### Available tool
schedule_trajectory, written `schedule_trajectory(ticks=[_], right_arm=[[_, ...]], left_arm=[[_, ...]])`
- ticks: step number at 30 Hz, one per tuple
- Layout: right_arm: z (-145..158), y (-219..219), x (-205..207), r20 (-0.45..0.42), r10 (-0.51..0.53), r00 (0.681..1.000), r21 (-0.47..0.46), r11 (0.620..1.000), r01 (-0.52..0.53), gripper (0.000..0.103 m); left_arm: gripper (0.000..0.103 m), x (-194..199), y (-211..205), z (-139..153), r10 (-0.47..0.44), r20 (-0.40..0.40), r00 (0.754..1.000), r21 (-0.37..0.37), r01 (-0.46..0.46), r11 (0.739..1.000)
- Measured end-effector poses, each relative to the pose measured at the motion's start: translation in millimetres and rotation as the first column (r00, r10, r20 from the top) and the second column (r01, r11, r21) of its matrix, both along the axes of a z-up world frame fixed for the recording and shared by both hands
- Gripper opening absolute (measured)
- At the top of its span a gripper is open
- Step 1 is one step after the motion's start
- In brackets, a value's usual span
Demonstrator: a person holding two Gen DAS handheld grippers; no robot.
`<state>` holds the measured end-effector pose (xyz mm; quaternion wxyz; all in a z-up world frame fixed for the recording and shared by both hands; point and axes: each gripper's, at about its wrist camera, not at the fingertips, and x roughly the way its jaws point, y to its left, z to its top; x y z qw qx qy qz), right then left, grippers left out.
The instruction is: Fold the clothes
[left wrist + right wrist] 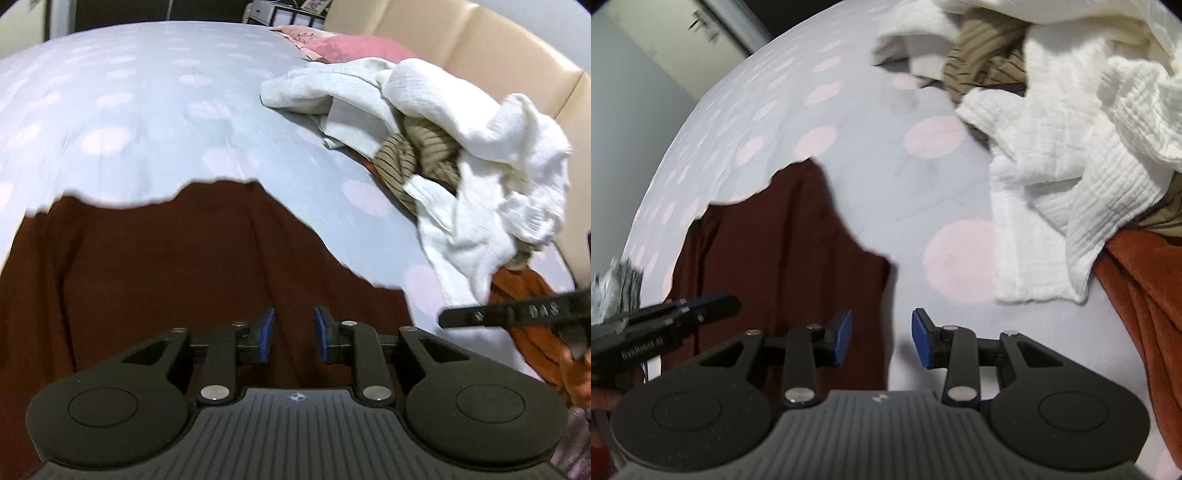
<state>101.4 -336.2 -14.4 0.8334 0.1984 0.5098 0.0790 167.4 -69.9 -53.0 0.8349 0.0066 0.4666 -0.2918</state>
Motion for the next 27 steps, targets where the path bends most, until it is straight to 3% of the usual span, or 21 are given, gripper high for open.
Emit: schedule_trajectory(ticks=[5, 9, 15, 18, 19, 23, 24, 27], right_arm=[[-12, -6, 19, -0.015, -0.048, 0.999, 0.02, 0.999, 0.048, 0.041], [-16, -7, 26, -0.021, -0.048, 0.999, 0.045, 0.998, 0.048, 0.04], [-30, -12, 33, -0.061, -0.052, 0.997, 0.088, 0.994, 0.057, 0.04], [-39, -16, 34, -0.068, -0.065, 0.996, 0.147, 0.986, 0.075, 0.029], [-41, -16, 35, -0.065, -0.066, 0.996, 0.164, 0.984, 0.076, 0.022], [-47, -18, 36, -0.048, -0.077, 0.996, 0.255, 0.963, 0.086, 0.017], [-48, -18, 36, -0.051, -0.081, 0.995, 0.269, 0.959, 0.092, 0.008], [-47, -20, 33, -0.038, -0.117, 0.992, 0.256, 0.959, 0.123, 0.004]], left_arm=[[0.021, 56, -23, -7, -0.053, -0.011, 0.999, -0.017, 0.053, 0.998], [0.022, 93, -41, -22, -0.088, -0.01, 0.996, 0.021, 0.088, 0.996], [0.021, 120, -46, -41, -0.135, -0.07, 0.988, -0.014, 0.134, 0.991], [0.006, 122, -46, -43, -0.155, -0.062, 0.986, -0.011, 0.154, 0.988], [0.004, 123, -45, -43, -0.153, -0.064, 0.986, -0.014, 0.152, 0.988], [0.0, 130, -40, -44, -0.148, -0.092, 0.985, -0.047, 0.144, 0.988], [0.0, 131, -39, -43, -0.144, -0.089, 0.986, -0.055, 0.139, 0.989], [0.0, 139, -26, -32, -0.089, -0.05, 0.995, -0.187, 0.078, 0.979]])
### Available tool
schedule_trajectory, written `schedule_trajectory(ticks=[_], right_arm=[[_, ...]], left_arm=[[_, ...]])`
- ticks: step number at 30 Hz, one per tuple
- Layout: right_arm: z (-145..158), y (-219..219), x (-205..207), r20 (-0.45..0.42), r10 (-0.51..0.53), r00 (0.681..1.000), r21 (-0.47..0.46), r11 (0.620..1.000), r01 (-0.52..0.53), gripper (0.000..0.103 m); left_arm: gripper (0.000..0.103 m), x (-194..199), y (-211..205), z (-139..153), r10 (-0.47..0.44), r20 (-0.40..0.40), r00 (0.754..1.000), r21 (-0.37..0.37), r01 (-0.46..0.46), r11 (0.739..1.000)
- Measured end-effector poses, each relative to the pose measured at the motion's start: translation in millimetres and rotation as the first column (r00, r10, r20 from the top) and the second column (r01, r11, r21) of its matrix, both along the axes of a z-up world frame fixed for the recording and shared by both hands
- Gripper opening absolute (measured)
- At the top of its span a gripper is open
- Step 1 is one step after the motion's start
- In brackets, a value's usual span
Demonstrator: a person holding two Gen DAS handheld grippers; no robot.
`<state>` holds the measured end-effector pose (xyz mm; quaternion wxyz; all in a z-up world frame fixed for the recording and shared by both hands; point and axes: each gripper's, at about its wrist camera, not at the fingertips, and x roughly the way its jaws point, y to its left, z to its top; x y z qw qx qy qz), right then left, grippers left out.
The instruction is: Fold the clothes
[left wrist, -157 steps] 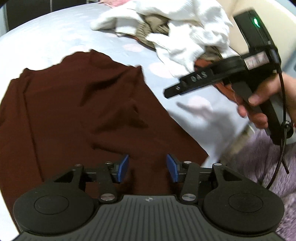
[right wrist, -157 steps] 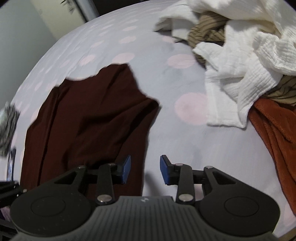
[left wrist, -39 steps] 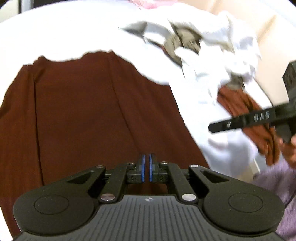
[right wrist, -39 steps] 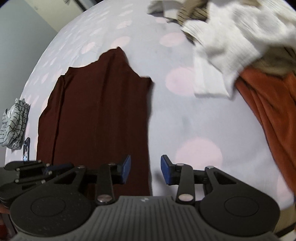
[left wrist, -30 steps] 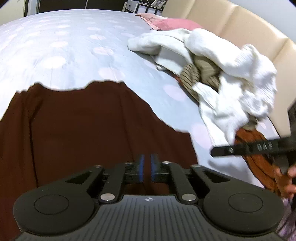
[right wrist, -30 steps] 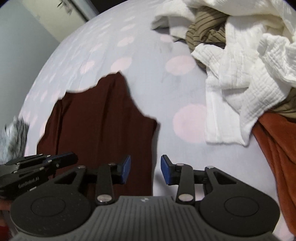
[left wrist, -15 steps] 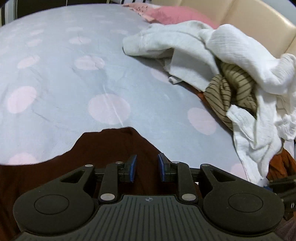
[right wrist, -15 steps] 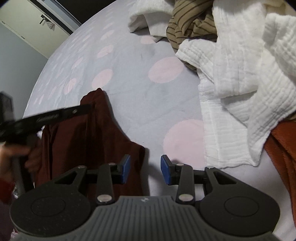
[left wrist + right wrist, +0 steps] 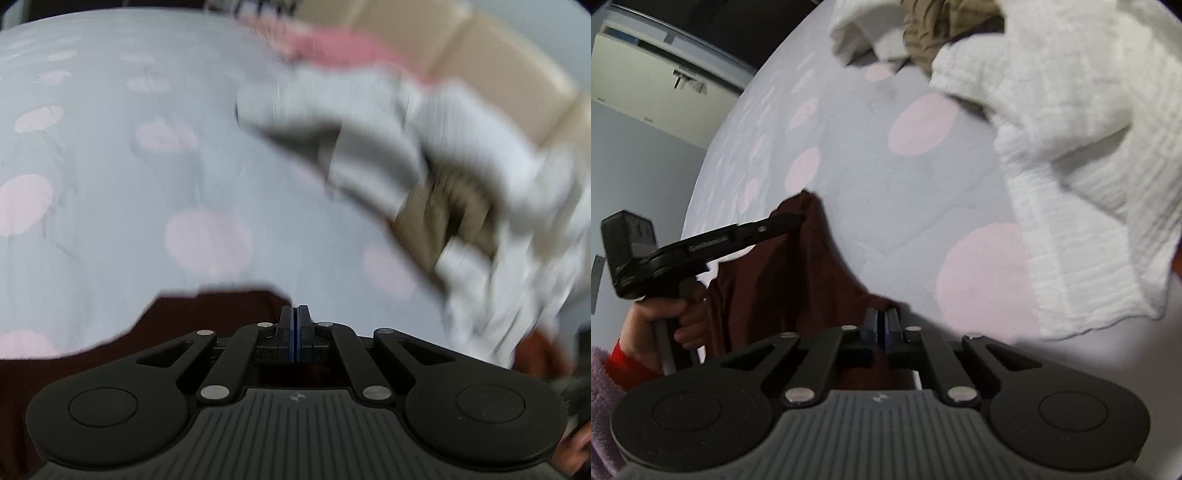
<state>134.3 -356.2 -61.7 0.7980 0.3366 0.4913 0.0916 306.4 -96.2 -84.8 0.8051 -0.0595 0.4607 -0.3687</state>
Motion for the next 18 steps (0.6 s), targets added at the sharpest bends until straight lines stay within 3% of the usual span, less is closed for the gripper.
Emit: schedule_trajectory(ticks=[2, 11, 14, 16, 18], right_arm=[[4, -2, -3, 0.014, -0.016, 1.0, -0.028, 0.999, 0.017, 0.004], [3, -2, -4, 0.008, -0.037, 0.999, -0.065, 0.997, 0.037, 0.004], [5, -3, -5, -0.001, -0.037, 0.999, -0.083, 0.996, 0.036, 0.009], [10, -3, -6, 0.006, -0.041, 0.999, -0.122, 0.992, 0.042, 0.01], [15, -3, -8, 0.019, -0.044, 0.999, -0.152, 0.987, 0.046, 0.011]], left_arm=[[0.0, 7, 4, 0, 0.039, -0.017, 0.999, -0.055, -0.039, 0.998], [0.0, 14, -12, -23, 0.004, -0.021, 1.0, 0.08, -0.003, 0.997], [0.007, 13, -2, -16, 0.062, -0.016, 0.998, 0.075, -0.061, 0.995], [0.019, 13, 8, -7, 0.092, -0.004, 0.996, 0.071, -0.091, 0.993], [0.021, 8, 18, 2, 0.108, 0.008, 0.994, 0.067, -0.108, 0.992]])
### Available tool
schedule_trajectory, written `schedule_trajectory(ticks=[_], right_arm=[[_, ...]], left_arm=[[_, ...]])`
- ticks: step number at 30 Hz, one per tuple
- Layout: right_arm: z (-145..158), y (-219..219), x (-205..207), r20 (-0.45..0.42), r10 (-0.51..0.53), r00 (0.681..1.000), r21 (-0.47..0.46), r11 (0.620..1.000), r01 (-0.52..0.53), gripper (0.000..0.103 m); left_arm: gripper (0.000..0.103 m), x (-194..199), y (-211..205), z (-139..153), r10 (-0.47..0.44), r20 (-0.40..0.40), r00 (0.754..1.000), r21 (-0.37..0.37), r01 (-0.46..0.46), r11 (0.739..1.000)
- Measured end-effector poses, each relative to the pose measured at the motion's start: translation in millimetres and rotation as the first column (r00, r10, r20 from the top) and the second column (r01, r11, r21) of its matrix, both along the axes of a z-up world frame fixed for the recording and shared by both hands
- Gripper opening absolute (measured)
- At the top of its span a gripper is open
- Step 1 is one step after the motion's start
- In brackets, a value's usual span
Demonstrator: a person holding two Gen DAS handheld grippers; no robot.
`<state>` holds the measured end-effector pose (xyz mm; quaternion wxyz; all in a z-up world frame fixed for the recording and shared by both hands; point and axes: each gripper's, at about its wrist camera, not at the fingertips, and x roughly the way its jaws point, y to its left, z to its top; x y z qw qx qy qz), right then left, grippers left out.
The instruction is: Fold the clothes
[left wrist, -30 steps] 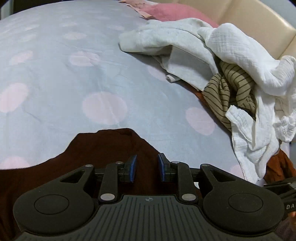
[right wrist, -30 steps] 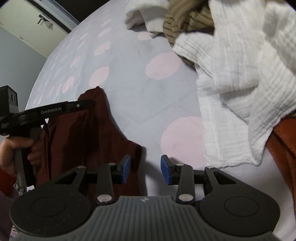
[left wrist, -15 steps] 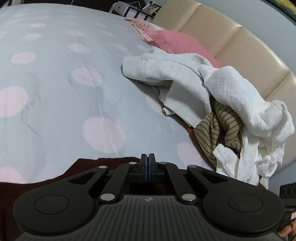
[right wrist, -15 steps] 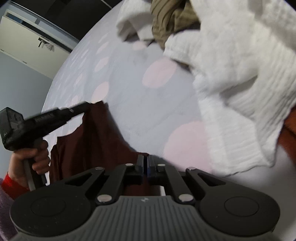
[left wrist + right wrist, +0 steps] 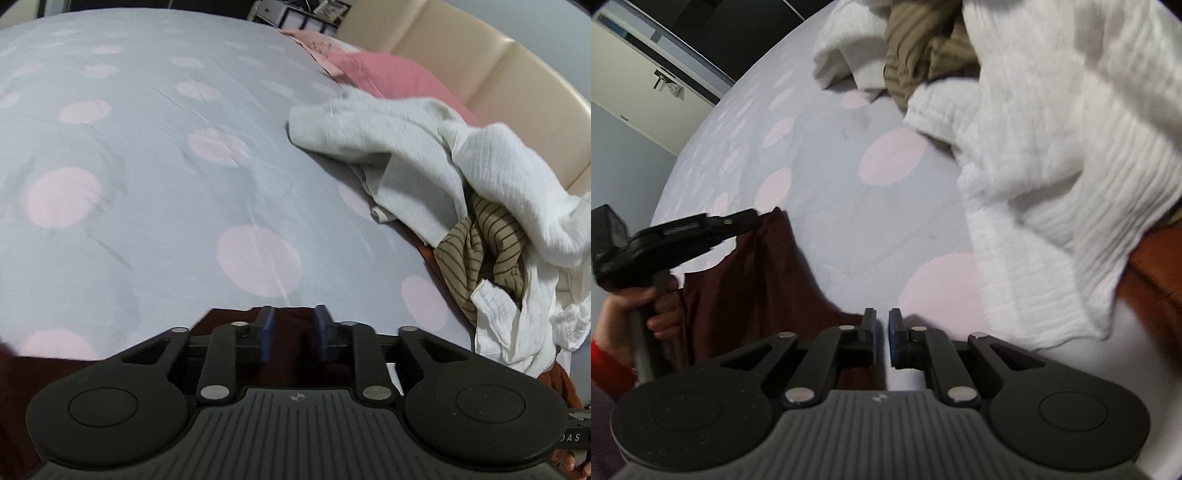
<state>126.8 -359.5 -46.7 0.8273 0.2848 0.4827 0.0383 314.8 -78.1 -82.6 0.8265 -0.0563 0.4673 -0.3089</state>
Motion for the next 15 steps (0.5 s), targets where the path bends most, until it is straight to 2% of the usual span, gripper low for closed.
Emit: schedule_trajectory(ticks=[2, 5, 7, 11, 15], right_arm=[[2, 1, -1, 0.005, 0.006, 1.0, 0.002, 1.0, -0.006, 0.012], [5, 4, -6, 0.007, 0.025, 1.0, 0.001, 1.0, -0.025, 0.019], [8, 7, -13, 0.005, 0.046, 0.999, -0.006, 0.999, -0.046, 0.032], [12, 18, -26, -0.007, 0.1, 0.995, -0.051, 0.994, -0.1, 0.033], [13, 27, -41, -0.028, 0.151, 0.988, -0.069, 0.986, -0.153, 0.033]], left_arm=[[0.021, -9, 10, 9, 0.007, 0.012, 1.0, 0.0, -0.007, 1.0], [0.021, -29, 24, 20, 0.012, 0.02, 1.0, -0.006, -0.012, 1.0], [0.021, -47, 30, 25, 0.013, 0.019, 1.0, 0.007, -0.013, 1.0], [0.021, -89, 36, 34, -0.01, 0.023, 1.0, 0.052, 0.008, 0.999], [0.021, -140, 42, 45, -0.02, 0.034, 0.999, 0.049, 0.019, 0.999]])
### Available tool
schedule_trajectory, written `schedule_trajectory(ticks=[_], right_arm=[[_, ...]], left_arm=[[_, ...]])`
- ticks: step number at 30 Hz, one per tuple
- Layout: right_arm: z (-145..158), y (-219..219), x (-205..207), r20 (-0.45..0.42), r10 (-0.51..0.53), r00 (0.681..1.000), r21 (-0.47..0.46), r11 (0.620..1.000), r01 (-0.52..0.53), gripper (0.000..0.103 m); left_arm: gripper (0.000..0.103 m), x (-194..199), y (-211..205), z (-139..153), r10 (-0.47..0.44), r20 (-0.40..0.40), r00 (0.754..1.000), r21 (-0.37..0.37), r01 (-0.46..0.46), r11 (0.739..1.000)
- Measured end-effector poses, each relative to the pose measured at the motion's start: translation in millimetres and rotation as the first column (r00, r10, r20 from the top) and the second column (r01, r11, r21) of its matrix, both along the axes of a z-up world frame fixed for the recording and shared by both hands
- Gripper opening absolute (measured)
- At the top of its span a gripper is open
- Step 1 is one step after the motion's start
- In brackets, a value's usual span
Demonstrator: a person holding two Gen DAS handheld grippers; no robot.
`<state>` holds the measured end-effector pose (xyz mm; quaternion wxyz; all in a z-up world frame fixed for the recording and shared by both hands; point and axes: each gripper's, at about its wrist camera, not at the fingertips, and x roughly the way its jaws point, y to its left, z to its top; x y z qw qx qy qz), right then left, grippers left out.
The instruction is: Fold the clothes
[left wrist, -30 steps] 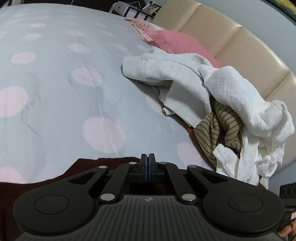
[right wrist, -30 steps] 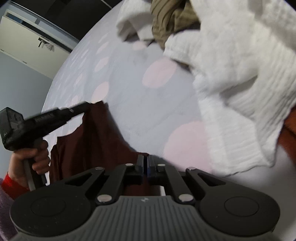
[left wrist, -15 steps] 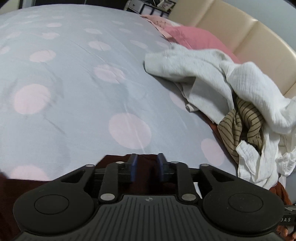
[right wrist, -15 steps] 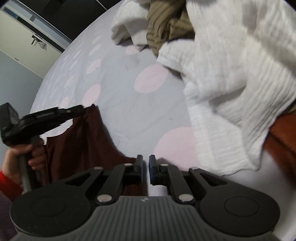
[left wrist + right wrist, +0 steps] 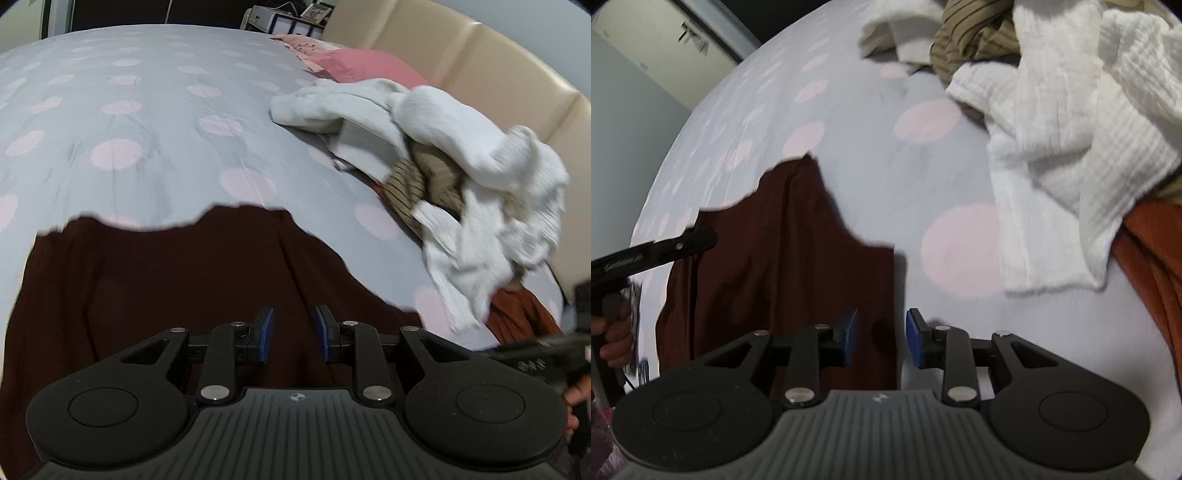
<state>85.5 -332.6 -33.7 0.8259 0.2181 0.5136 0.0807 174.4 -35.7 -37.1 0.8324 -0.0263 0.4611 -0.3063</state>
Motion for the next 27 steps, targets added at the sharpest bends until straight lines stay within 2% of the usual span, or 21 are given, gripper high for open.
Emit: schedule_trajectory(ticks=[8, 13, 16, 20, 24, 27], right_arm=[[1, 13, -44, -0.042, 0.113, 0.993, -0.062, 0.991, -0.116, 0.039], [-7, 18, -74, -0.075, 0.154, 0.985, -0.103, 0.981, -0.162, 0.041], [-12, 20, -91, -0.095, 0.171, 0.981, -0.117, 0.976, -0.182, 0.042], [-10, 24, -109, -0.094, 0.205, 0.974, -0.131, 0.967, -0.217, 0.042], [-1, 28, -126, -0.096, 0.274, 0.957, -0.133, 0.949, -0.285, 0.043], [-1, 33, -141, -0.119, 0.335, 0.935, -0.15, 0.925, -0.35, 0.043]], left_arm=[[0.021, -102, 20, -1, -0.036, -0.033, 0.999, 0.003, 0.036, 0.999], [0.021, -161, 25, -11, -0.024, -0.056, 0.998, -0.009, 0.024, 1.0], [0.021, -188, 21, -20, -0.059, -0.071, 0.996, 0.022, 0.061, 0.998], [0.021, -212, 8, -26, -0.155, -0.075, 0.985, 0.069, 0.16, 0.985], [0.021, -231, -6, -34, -0.268, -0.088, 0.959, 0.076, 0.275, 0.959], [0.021, -241, -15, -46, -0.332, -0.115, 0.936, 0.111, 0.344, 0.932]])
